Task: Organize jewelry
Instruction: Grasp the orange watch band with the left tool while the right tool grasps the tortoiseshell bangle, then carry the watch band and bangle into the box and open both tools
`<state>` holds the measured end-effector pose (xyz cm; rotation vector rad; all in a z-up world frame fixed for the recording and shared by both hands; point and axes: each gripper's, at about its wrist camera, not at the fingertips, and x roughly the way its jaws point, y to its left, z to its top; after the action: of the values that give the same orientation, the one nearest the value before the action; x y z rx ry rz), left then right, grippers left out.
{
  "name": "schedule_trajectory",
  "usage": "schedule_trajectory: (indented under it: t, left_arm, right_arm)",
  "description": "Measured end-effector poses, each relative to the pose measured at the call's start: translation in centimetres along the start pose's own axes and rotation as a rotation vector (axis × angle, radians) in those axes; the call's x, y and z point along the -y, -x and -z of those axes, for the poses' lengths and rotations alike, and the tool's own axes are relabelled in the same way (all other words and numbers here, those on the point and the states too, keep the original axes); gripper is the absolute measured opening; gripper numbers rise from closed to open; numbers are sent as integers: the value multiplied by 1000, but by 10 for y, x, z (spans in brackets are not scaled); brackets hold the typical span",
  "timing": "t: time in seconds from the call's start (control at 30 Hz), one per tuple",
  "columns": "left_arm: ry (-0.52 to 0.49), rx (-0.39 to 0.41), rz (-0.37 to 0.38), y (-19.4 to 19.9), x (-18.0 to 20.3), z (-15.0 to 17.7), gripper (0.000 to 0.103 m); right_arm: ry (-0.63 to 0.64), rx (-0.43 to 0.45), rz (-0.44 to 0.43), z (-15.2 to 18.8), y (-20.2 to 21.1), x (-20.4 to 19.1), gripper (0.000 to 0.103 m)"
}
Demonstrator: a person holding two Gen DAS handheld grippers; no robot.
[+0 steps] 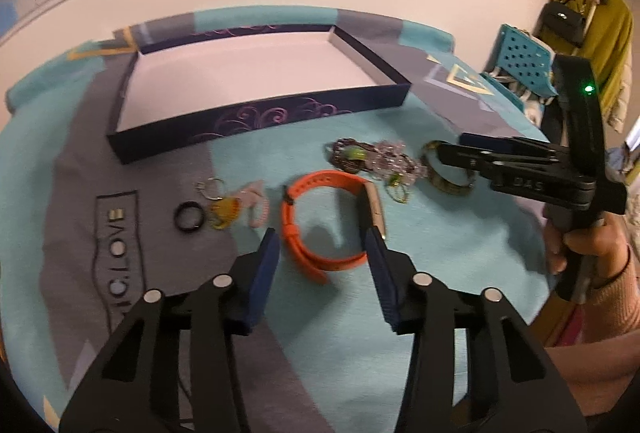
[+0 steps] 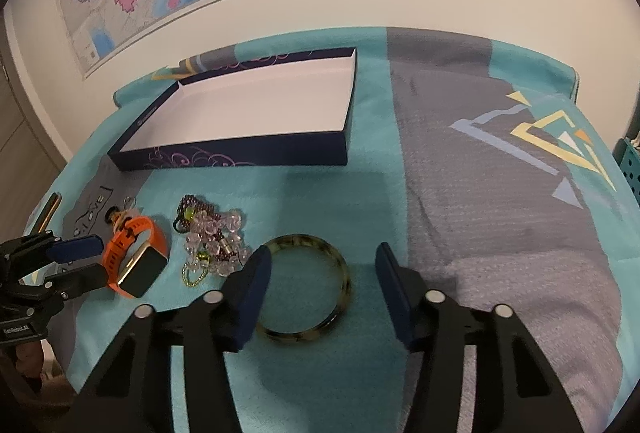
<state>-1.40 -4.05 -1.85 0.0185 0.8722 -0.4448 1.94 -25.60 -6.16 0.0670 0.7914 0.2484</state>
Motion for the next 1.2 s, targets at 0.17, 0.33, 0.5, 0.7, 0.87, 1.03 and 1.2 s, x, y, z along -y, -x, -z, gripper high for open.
schedule_trajectory:
  t: [0.17, 0.33, 0.5, 0.7, 0.87, 1.03, 1.2]
  left_arm:
    - [30, -36, 32, -12, -8, -5, 41]
    - [35, -89, 14, -26, -16, -11, 28]
    - [1, -98, -28, -29, -15, -15, 16]
    - [-3, -96, -35, -27, -17, -19, 10]
    - [-11, -64, -17, -17, -17, -27, 10]
    - [-8, -20, -8, -4, -22, -42, 10]
    - [-23, 38, -30, 8, -28, -68, 10]
  right_arm:
    - [17, -11, 2, 1, -3, 1, 36]
    - [40, -21, 15, 0, -4, 2, 17]
    - [56, -21, 15, 1, -3, 4, 6]
    - [18, -4, -32, -2, 5, 11, 6]
    - [-3, 49, -64, -13, 22, 15, 6]
    - [14, 91, -93, -32, 30, 9, 6]
    - [52, 118, -105, -57, 27, -1, 6]
